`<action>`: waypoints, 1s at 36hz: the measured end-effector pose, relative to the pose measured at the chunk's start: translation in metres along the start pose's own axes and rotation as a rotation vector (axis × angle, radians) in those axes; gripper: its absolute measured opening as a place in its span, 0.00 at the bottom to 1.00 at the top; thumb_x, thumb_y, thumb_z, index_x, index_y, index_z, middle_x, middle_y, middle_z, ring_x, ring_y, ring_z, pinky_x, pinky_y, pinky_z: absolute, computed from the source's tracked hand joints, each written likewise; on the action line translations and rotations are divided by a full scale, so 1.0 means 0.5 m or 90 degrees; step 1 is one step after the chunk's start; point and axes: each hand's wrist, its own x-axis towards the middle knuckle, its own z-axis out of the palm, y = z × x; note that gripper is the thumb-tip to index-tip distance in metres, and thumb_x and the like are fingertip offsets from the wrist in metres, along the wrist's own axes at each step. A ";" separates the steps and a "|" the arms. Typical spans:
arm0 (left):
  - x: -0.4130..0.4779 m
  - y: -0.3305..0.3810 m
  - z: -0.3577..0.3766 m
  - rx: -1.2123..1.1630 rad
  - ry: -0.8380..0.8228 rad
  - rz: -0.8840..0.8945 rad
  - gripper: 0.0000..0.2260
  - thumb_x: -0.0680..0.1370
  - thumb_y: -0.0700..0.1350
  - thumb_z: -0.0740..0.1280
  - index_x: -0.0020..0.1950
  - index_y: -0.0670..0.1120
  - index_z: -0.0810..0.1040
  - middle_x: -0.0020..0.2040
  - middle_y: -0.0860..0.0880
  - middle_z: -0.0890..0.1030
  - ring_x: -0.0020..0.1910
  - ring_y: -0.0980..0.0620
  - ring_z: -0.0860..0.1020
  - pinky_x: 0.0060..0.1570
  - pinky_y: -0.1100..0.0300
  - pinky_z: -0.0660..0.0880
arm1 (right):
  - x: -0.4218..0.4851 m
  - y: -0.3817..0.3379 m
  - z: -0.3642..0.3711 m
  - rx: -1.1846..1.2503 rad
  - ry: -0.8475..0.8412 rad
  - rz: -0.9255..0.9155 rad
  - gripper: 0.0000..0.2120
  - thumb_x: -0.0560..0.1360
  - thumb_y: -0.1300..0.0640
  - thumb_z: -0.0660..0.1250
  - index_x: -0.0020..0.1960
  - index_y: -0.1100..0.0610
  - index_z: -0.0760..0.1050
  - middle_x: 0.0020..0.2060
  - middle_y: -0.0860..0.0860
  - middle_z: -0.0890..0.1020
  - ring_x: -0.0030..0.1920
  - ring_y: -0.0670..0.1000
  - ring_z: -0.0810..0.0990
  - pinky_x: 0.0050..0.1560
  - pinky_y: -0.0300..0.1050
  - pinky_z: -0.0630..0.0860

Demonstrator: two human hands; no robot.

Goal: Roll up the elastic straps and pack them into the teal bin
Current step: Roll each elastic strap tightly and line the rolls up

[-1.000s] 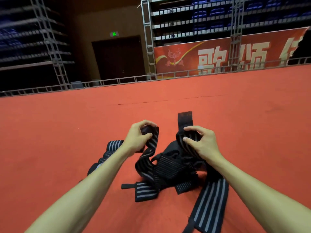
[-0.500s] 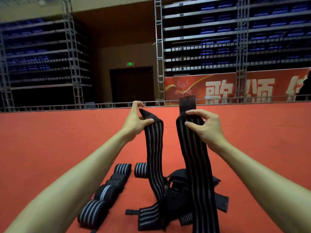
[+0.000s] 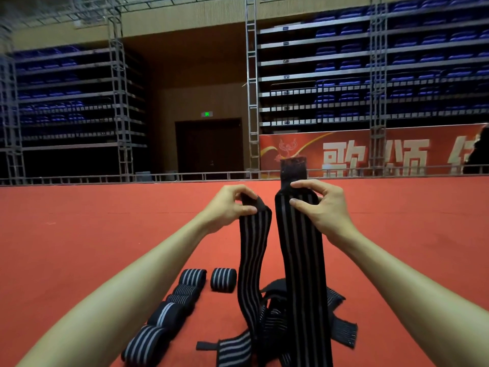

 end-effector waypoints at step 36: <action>0.065 0.058 -0.096 0.109 0.193 0.133 0.20 0.74 0.28 0.66 0.42 0.54 0.80 0.43 0.54 0.82 0.42 0.60 0.79 0.45 0.65 0.73 | 0.044 -0.037 -0.045 -0.004 -0.010 -0.005 0.20 0.70 0.71 0.73 0.56 0.51 0.82 0.50 0.39 0.82 0.53 0.38 0.81 0.55 0.33 0.77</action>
